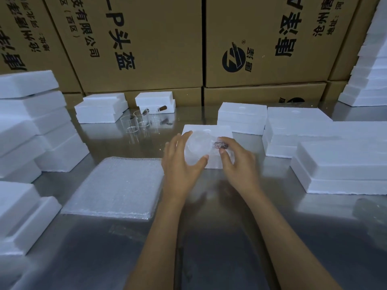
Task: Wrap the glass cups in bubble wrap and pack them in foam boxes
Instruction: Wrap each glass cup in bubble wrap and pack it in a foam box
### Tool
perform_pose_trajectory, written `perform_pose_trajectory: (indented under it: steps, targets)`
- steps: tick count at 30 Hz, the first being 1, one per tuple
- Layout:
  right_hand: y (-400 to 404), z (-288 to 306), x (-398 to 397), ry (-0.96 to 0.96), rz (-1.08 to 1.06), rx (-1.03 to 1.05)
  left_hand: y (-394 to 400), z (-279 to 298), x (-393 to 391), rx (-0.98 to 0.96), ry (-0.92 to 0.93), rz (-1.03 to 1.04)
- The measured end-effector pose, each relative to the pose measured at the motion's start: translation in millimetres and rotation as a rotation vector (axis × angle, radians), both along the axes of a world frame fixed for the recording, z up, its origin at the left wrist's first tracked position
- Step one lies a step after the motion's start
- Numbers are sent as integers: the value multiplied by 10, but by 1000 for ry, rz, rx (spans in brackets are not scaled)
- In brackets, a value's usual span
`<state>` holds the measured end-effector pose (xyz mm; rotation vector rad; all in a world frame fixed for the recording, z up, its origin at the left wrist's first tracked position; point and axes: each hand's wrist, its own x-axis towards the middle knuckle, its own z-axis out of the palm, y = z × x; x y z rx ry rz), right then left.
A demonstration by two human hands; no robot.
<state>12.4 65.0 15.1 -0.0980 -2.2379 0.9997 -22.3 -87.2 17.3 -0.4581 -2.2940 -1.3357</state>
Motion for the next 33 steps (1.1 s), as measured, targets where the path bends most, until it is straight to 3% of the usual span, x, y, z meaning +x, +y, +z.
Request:
perform_pose_trajectory:
  steps: [4,15,26,33]
  targets:
    - [-5,-14,-3,-13,10,-24,-2,-35,-54,150,-38,-89]
    - [62,-43,0,-122,-85,-25,-2,-6,-46,78,-159,7]
    - [88,-2,47,-125,-46,-160,-48,-10,-49,131,-314,-61]
    - [83,-22,53,-124,-29,-131,-69,-48,-44,135,-375,-87]
